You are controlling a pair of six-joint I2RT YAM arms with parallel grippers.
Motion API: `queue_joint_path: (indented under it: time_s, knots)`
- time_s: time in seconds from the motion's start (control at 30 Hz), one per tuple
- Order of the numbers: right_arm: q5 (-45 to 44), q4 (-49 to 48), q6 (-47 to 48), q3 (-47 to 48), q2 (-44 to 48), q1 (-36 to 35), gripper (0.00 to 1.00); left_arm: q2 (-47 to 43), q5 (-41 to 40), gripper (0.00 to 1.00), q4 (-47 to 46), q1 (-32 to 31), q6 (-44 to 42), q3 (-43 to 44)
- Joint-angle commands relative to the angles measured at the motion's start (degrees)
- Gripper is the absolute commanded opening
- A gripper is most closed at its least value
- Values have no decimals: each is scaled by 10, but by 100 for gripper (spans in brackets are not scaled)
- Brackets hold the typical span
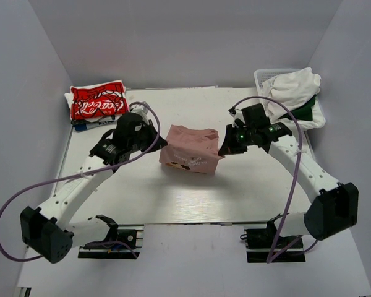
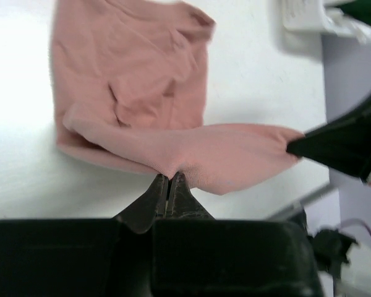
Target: Fold and stack the t-shirts
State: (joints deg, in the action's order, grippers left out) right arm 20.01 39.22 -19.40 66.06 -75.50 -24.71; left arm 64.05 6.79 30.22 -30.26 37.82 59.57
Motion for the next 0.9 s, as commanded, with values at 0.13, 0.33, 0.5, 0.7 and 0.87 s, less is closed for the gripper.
queue_joint_path:
  time_s: [0.13,0.33,0.5,0.7,0.87]
  knots:
    - [-6,-18,8,93,-88,31,0,111,-152,0,-1,10,16,94]
    - [4,-40,10,143,-154,61,0,201,-190,0,-25,27,3,151]
    - [19,-40,16,201,-230,83,0,307,-172,0,-25,49,-16,229]
    - [18,-31,14,285,-349,102,0,397,-123,0,-61,77,-27,280]
    - [26,-40,19,373,-431,116,0,513,-73,0,-86,96,-65,365]
